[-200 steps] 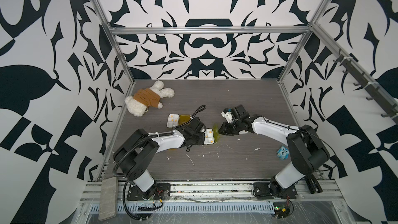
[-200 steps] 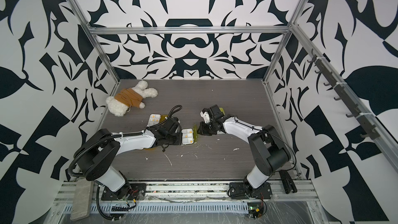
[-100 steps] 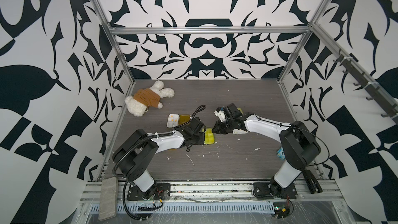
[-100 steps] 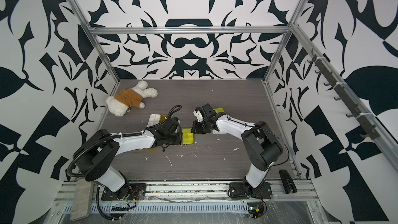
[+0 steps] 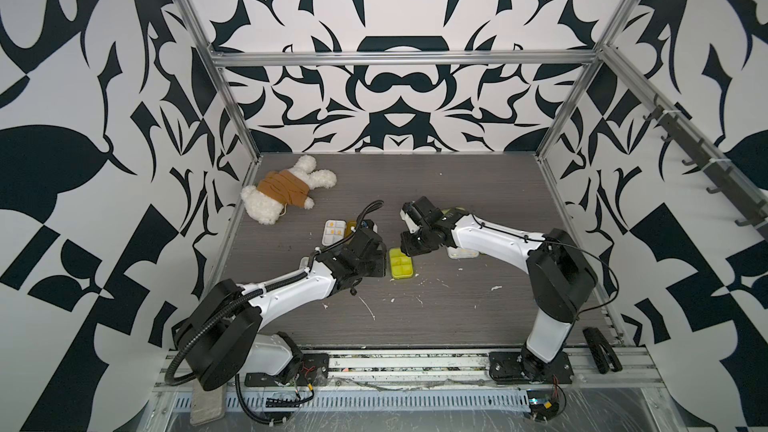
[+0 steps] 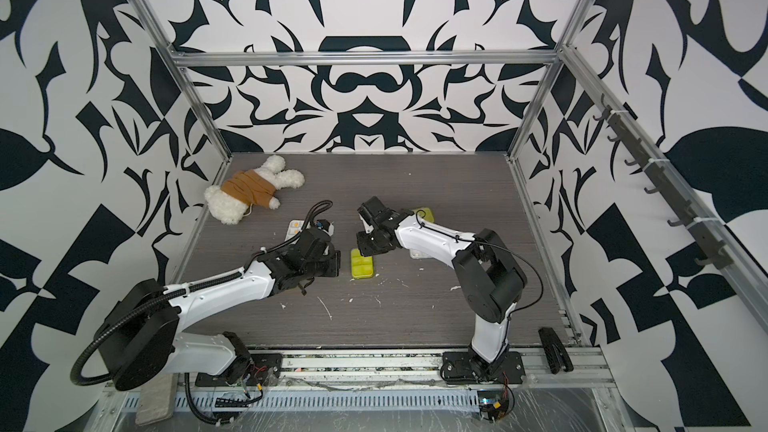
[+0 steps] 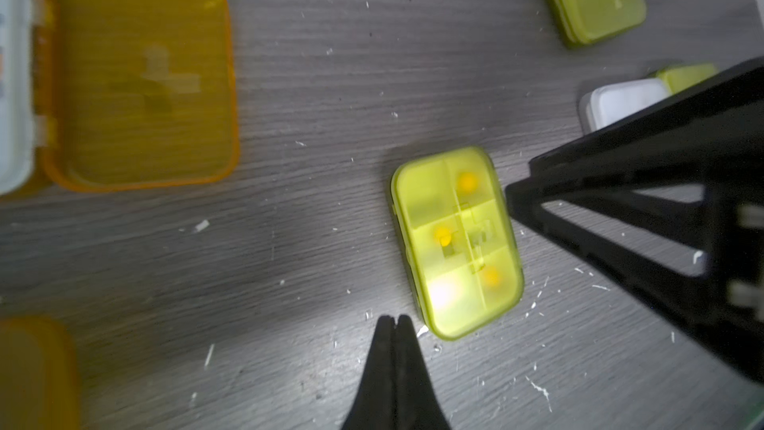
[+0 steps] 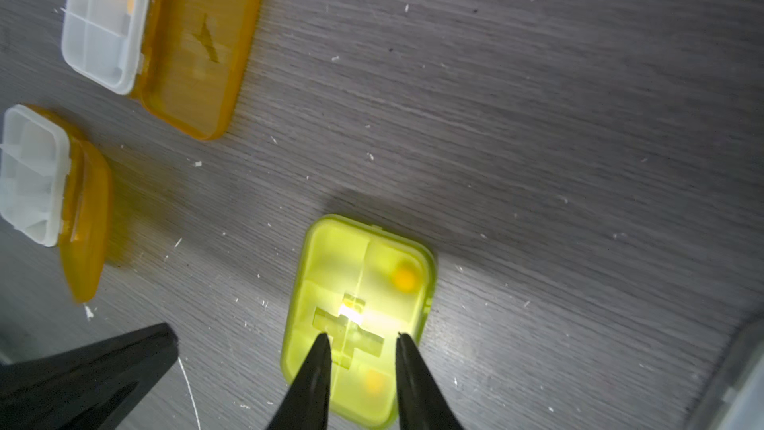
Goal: Close pillboxes
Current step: Close the lid on the pillbox.
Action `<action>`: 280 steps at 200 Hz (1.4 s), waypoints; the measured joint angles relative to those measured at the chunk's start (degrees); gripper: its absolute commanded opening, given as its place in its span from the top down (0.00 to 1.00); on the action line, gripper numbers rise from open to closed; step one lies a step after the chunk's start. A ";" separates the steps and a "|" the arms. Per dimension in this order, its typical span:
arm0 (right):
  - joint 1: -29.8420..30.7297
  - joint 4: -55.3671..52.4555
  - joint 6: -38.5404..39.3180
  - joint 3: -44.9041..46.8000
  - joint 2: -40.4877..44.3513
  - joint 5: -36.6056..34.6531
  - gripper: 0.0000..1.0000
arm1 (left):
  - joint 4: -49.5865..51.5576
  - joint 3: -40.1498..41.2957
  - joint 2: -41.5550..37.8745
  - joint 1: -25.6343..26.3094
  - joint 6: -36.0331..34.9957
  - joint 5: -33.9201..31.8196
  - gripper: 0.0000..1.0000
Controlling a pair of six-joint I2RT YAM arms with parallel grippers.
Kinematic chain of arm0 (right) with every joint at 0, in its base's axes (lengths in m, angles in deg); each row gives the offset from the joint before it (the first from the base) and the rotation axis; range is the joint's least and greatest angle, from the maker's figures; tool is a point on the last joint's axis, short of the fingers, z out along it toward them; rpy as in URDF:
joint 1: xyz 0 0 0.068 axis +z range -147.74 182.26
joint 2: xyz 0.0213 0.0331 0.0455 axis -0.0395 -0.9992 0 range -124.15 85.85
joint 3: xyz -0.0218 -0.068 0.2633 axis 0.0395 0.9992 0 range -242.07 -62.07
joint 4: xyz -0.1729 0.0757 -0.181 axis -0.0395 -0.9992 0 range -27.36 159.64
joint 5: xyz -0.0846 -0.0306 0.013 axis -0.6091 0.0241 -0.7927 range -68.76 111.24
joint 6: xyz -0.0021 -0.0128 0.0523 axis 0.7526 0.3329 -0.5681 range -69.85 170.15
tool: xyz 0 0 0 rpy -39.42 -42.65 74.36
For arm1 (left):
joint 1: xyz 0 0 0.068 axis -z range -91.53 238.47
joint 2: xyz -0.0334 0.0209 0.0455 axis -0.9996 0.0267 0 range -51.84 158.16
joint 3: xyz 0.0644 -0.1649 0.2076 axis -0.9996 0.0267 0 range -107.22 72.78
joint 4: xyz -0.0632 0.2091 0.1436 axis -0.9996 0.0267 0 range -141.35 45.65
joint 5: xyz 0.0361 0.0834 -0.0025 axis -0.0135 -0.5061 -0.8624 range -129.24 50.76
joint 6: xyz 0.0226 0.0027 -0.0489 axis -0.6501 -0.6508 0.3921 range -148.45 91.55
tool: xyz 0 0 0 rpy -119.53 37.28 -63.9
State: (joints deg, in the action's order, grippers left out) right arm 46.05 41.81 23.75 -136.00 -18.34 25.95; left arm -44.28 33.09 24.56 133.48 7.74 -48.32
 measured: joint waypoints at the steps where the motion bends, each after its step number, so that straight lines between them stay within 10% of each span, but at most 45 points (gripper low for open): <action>1: 0.22 -0.28 0.04 -0.28 -0.20 -0.35 0.69 | 0.02 0.07 -0.22 0.00 0.00 -0.17 1.00; 98: 6.58 -6.73 0.98 -6.38 -7.30 -10.88 0.71 | 1.64 8.70 -15.63 -0.02 1.95 -10.86 1.00; 280: 7.37 -5.16 0.79 -5.55 -8.00 -12.92 0.75 | 1.51 8.85 -13.51 -0.02 1.97 -11.61 1.00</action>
State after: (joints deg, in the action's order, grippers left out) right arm 53.42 36.65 24.54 -141.56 -26.34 13.04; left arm -42.77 41.95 11.05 133.46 9.70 -59.92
